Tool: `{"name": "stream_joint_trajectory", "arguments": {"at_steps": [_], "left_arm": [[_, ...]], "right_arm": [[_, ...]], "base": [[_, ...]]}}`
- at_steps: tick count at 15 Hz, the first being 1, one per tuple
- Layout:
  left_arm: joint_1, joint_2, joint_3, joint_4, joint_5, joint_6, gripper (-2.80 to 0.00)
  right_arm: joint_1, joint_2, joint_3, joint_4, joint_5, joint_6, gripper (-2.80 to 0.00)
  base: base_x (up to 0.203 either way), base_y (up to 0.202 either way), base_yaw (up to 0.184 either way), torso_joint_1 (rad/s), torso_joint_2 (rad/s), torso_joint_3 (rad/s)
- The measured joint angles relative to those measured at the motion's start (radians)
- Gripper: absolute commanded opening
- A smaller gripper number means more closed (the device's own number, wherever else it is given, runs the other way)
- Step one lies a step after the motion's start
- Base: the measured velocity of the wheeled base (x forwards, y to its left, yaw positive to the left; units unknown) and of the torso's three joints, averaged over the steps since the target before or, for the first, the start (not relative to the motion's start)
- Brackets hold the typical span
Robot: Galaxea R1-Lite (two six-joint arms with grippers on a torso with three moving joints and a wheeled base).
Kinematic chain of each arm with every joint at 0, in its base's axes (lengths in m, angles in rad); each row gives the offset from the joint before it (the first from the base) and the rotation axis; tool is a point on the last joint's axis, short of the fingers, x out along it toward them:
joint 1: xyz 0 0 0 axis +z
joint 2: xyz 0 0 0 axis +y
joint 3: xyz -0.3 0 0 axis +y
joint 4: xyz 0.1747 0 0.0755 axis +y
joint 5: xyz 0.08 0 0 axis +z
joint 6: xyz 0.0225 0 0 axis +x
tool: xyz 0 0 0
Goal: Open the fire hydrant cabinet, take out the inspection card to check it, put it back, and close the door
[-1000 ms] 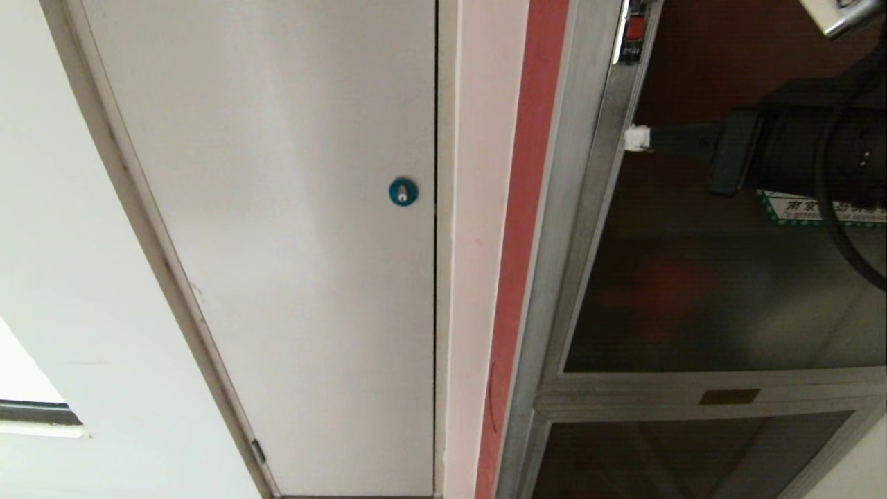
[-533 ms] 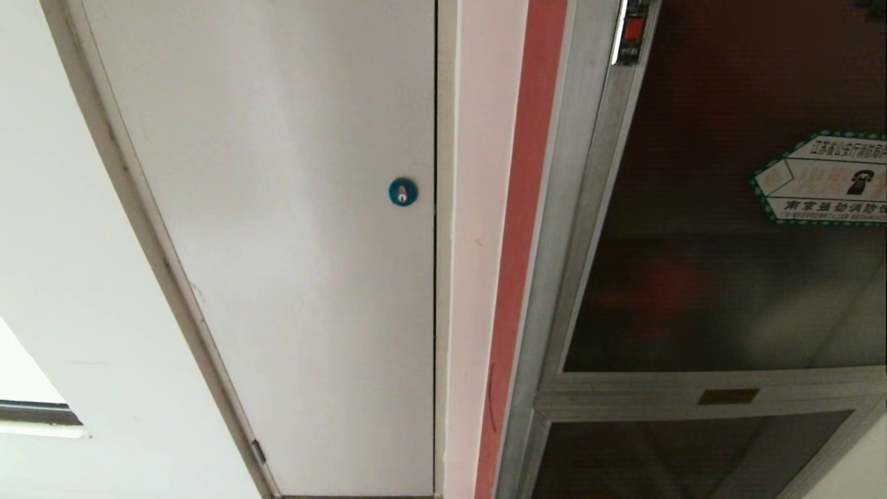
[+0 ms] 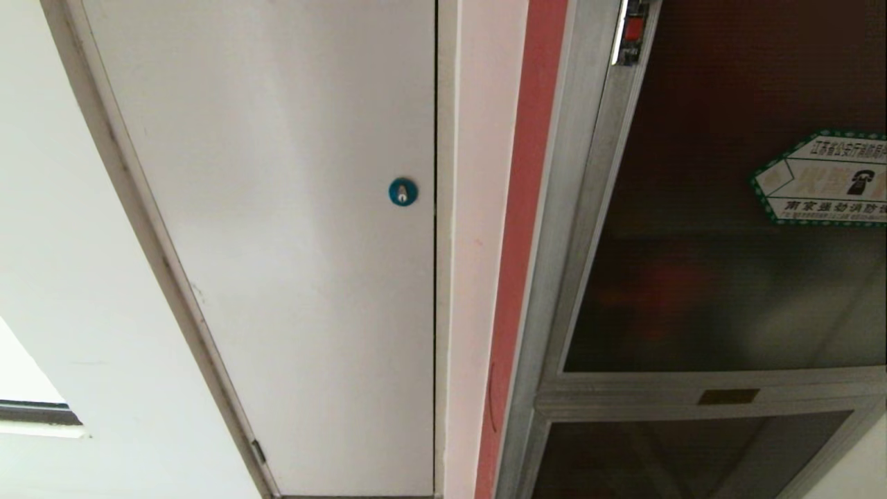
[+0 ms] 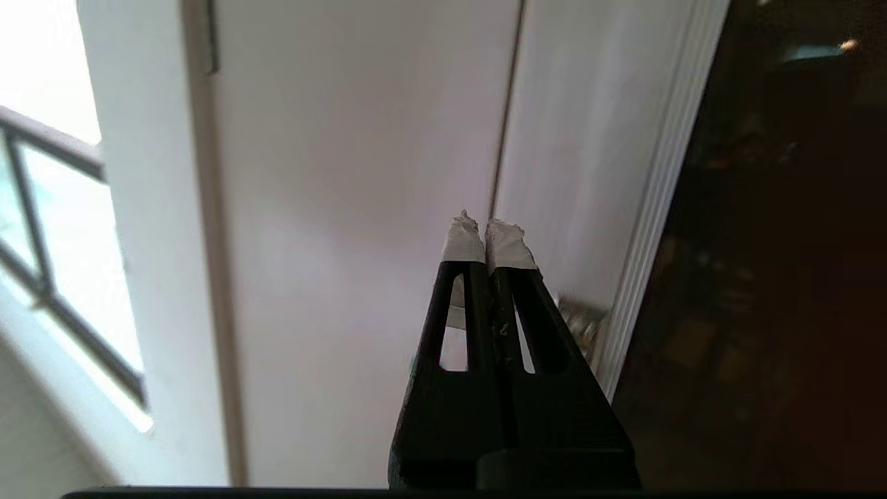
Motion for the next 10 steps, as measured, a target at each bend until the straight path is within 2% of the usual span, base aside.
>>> {"name": "stream_joint_trajectory", "arguments": {"at_steps": [4,7,10], "left_arm": [[0.0,0.0,0.0,0.0,0.0,0.0,-2.8],[0.0,0.0,0.0,0.0,0.0,0.0,-2.8],[0.0,0.0,0.0,0.0,0.0,0.0,-2.8]], "right_arm": [[-0.001,0.076,-0.035,-0.111,-0.126,-0.005,-2.8],[-0.007,0.113,-0.037,-0.138,-0.144,-0.004,-2.8],[-0.016,0.144,-0.039,-0.18,-0.199,-0.005,-2.8]], "base": [[0.0,0.0,0.0,0.0,0.0,0.0],[0.0,0.0,0.0,0.0,0.0,0.0],[0.0,0.0,0.0,0.0,0.0,0.0]]}}
